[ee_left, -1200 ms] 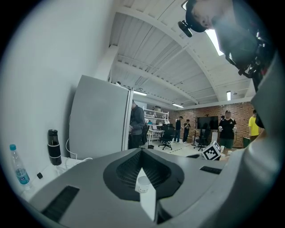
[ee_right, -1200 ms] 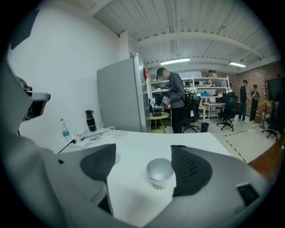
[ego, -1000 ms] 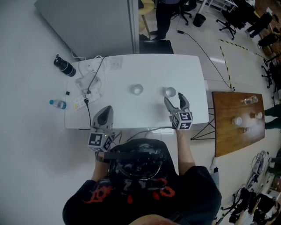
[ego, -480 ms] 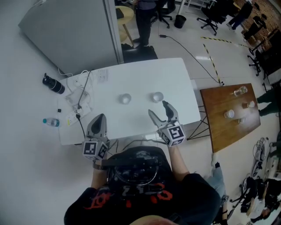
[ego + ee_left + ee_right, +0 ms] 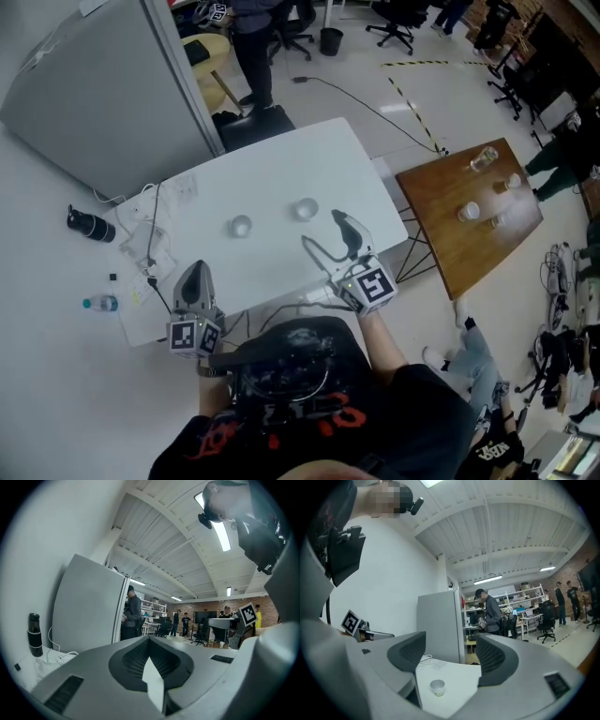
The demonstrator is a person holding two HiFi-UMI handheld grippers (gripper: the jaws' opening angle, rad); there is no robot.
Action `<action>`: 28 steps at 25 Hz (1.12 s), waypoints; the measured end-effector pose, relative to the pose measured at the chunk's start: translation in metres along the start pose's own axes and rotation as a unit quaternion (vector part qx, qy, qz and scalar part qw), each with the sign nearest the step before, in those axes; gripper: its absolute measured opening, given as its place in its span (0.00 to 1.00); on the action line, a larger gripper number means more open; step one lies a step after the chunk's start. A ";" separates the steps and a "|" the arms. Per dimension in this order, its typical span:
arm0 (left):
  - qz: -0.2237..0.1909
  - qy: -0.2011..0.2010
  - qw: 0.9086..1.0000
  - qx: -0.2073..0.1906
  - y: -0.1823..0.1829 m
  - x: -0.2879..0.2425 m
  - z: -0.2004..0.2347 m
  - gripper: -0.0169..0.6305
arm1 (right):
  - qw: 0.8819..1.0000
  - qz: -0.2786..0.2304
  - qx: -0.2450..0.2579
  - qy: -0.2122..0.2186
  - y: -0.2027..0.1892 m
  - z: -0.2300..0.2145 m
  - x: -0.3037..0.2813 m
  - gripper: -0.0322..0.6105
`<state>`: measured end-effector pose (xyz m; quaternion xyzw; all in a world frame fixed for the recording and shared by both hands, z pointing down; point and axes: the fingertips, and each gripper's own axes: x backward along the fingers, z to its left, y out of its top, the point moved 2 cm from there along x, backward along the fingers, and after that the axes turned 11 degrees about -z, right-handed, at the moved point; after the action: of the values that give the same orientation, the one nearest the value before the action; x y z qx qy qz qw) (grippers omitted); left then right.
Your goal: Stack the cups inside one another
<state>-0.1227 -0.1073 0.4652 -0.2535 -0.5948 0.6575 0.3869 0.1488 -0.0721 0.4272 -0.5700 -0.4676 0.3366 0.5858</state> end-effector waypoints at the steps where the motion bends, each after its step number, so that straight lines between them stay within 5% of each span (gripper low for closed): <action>1: -0.002 -0.003 1.000 0.001 0.000 -0.001 -0.002 0.03 | 1.000 -0.003 0.001 0.000 0.005 -0.001 0.002 0.59; 13: -0.001 -0.021 1.000 0.013 0.001 -0.007 -0.016 0.03 | 1.000 -0.005 0.003 -0.006 0.011 -0.005 0.016 0.59; 28: -0.008 0.010 1.000 0.015 0.002 0.011 -0.004 0.03 | 1.000 -0.006 -0.001 0.026 0.006 0.010 0.000 0.59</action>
<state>-0.1259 -0.0962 0.4635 -0.2498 -0.5829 0.6604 0.4022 0.1401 -0.0675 0.4202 -0.5763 -0.4560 0.3177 0.5992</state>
